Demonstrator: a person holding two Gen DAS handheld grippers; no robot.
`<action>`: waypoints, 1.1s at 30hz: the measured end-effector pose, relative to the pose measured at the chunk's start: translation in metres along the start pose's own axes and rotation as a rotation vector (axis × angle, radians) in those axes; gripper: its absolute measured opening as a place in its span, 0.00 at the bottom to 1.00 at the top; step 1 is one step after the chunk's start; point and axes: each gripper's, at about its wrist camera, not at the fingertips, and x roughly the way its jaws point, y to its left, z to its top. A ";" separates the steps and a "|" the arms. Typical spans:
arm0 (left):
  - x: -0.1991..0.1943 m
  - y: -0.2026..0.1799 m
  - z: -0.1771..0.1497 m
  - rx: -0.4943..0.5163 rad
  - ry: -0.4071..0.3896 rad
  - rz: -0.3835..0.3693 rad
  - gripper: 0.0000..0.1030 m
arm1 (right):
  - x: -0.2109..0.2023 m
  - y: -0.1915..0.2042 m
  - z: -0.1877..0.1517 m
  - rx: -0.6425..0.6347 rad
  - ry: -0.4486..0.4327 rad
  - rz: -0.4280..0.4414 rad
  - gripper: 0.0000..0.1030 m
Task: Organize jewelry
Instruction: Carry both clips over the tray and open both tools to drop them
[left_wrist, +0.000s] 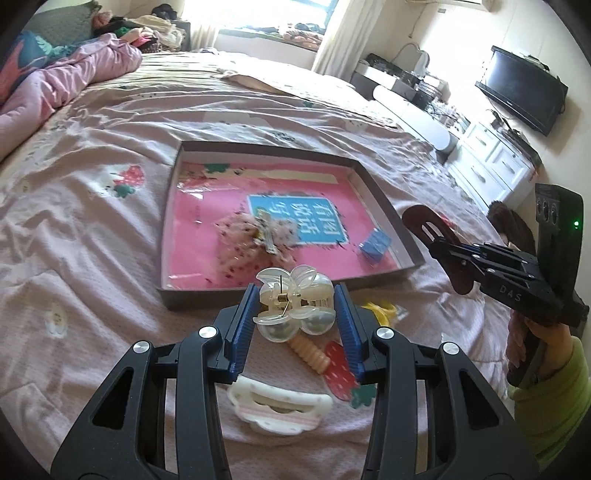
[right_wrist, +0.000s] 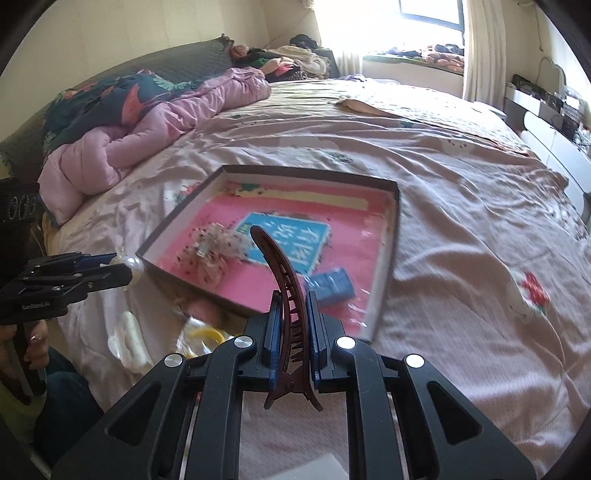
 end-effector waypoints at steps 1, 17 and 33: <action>0.000 0.002 0.001 0.000 -0.002 0.005 0.32 | 0.002 0.002 0.003 -0.001 -0.003 0.003 0.12; 0.006 0.030 0.028 0.000 -0.029 0.090 0.32 | 0.029 0.026 0.035 -0.011 -0.017 0.033 0.12; 0.032 0.045 0.044 -0.008 -0.012 0.121 0.32 | 0.061 0.009 0.052 0.035 0.010 -0.007 0.12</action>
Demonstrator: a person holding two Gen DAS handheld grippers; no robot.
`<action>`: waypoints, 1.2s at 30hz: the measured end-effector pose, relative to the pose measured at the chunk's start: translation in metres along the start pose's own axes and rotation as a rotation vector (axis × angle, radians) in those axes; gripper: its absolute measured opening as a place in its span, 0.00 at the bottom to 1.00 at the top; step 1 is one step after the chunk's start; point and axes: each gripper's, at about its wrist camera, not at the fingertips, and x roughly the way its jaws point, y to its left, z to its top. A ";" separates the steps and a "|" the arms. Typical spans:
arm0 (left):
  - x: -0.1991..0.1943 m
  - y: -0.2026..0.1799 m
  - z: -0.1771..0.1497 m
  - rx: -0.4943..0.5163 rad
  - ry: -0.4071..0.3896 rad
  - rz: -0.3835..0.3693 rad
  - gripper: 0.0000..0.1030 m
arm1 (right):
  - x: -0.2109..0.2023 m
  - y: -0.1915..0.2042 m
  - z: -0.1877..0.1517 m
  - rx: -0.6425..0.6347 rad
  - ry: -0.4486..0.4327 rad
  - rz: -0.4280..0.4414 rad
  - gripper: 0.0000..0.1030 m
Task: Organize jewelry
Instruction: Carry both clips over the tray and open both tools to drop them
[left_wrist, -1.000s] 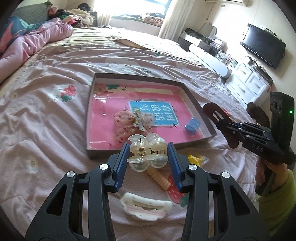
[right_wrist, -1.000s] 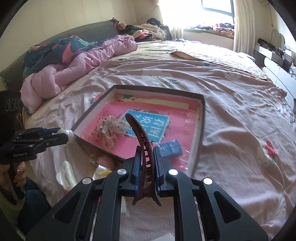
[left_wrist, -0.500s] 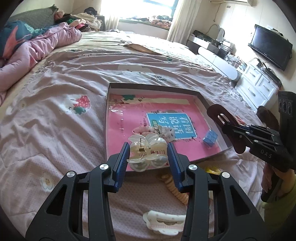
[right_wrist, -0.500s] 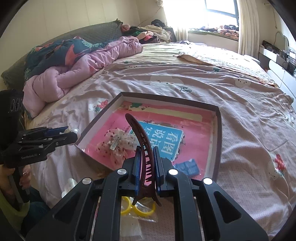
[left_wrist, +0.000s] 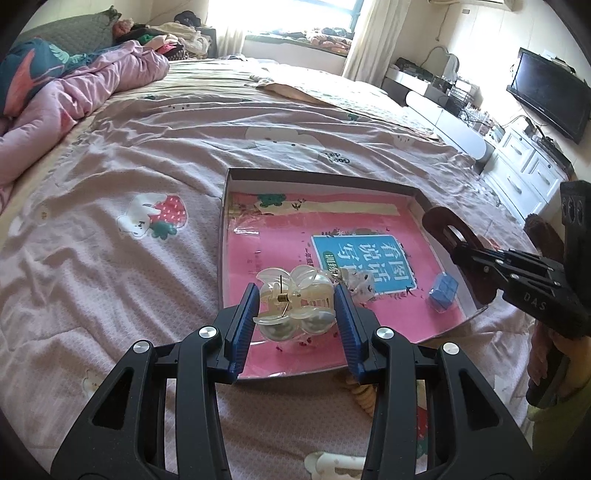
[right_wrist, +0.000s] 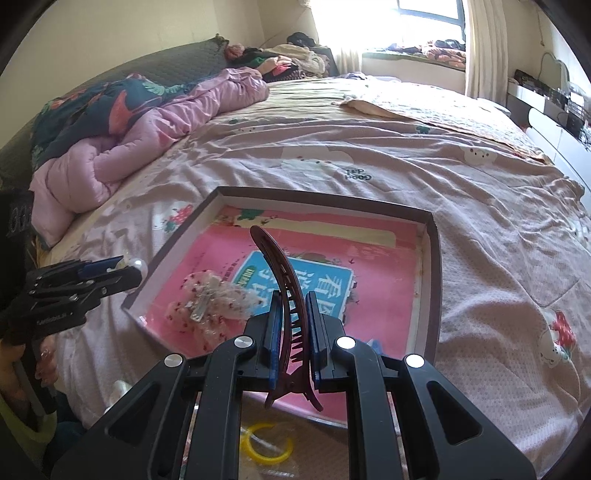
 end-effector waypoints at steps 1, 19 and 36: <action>0.001 -0.001 -0.001 0.002 0.002 0.001 0.32 | 0.003 -0.002 0.001 0.006 0.003 -0.006 0.12; 0.031 -0.005 -0.010 0.040 0.044 0.016 0.32 | 0.053 -0.006 0.013 0.025 0.067 -0.039 0.12; 0.021 -0.002 -0.013 0.033 0.020 0.021 0.46 | 0.086 -0.001 0.008 0.060 0.150 -0.032 0.13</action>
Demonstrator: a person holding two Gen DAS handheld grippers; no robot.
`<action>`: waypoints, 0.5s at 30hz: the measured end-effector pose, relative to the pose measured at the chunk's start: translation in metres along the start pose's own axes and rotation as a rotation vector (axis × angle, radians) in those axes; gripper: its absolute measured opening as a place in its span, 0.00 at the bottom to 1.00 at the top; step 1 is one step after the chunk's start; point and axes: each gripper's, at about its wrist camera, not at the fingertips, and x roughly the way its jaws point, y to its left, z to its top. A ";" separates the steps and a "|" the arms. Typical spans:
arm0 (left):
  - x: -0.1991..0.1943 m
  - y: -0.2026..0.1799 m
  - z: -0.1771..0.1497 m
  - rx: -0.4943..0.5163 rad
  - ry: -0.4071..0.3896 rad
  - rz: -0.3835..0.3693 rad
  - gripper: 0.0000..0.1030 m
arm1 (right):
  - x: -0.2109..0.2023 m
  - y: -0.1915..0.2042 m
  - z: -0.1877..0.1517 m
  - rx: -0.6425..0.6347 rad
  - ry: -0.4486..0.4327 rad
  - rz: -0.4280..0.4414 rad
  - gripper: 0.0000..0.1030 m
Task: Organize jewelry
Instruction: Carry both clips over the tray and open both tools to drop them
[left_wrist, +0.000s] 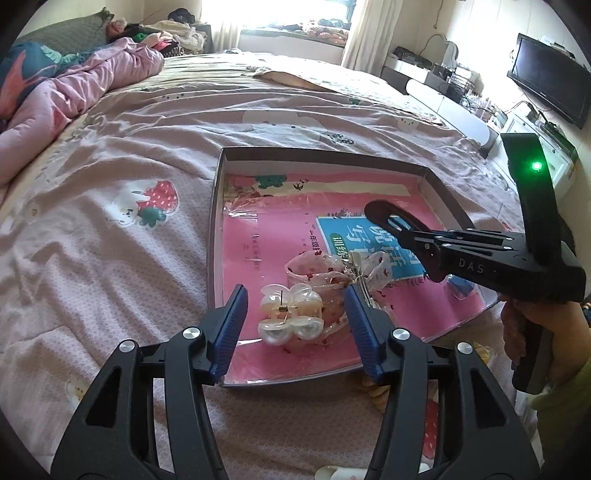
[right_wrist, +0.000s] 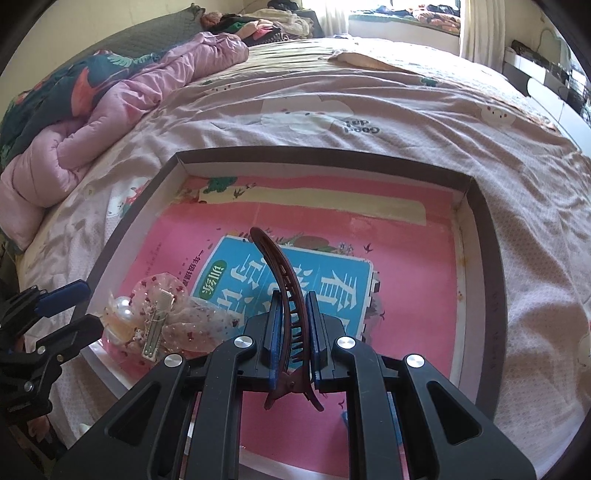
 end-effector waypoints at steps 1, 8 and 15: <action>-0.001 0.000 0.000 0.000 -0.001 0.000 0.46 | 0.000 -0.001 -0.001 0.009 0.005 0.006 0.14; -0.012 0.000 -0.001 -0.001 -0.012 0.015 0.53 | -0.014 -0.002 -0.007 0.026 -0.029 0.002 0.38; -0.025 -0.001 -0.004 -0.001 -0.028 0.023 0.62 | -0.044 -0.005 -0.016 0.061 -0.089 0.019 0.57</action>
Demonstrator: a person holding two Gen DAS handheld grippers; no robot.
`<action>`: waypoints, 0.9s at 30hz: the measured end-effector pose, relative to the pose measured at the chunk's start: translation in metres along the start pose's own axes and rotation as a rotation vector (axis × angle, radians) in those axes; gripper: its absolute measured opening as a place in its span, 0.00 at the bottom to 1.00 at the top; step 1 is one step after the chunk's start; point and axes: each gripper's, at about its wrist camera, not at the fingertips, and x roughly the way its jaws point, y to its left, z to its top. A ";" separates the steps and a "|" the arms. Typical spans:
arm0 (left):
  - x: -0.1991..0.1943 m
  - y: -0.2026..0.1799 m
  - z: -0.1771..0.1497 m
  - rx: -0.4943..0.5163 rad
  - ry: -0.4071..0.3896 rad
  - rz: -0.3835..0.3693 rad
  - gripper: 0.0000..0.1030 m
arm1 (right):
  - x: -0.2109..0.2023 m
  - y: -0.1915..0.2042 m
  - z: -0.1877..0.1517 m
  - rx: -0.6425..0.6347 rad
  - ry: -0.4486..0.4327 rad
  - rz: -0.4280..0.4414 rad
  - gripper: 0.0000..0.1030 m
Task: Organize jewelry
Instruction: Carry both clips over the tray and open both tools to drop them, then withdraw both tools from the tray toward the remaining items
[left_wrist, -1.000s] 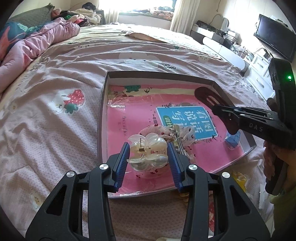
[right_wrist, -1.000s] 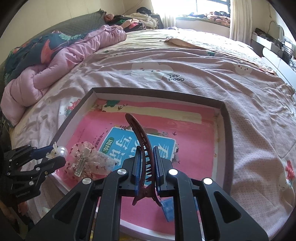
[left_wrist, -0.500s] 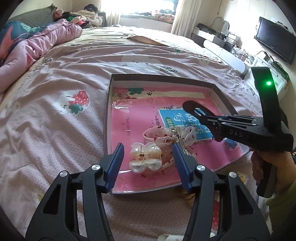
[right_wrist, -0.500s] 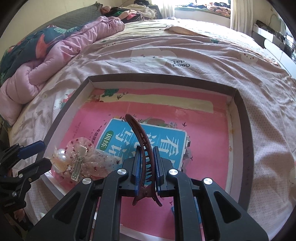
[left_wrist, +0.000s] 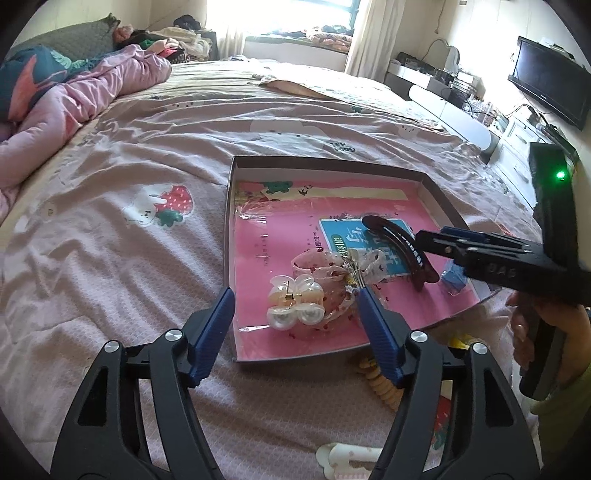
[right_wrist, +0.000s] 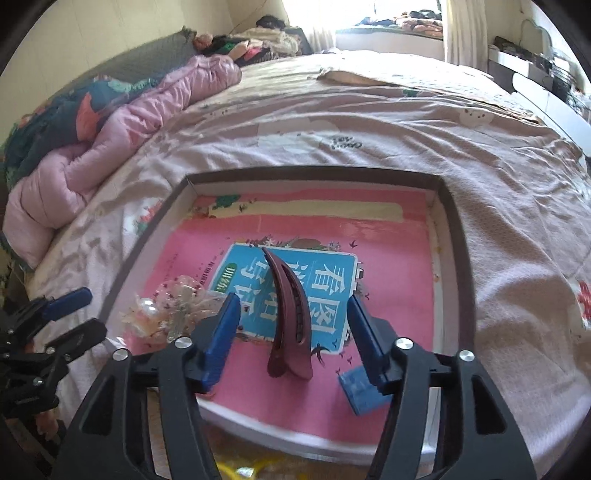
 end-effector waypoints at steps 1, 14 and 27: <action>-0.002 -0.001 -0.001 0.001 -0.003 0.002 0.63 | -0.005 0.000 -0.001 0.005 -0.008 0.002 0.59; -0.033 0.000 -0.009 -0.045 -0.036 0.003 0.87 | -0.070 -0.003 -0.010 -0.022 -0.104 -0.033 0.82; -0.071 -0.018 -0.016 -0.033 -0.094 -0.002 0.89 | -0.117 -0.006 -0.039 -0.037 -0.144 -0.029 0.84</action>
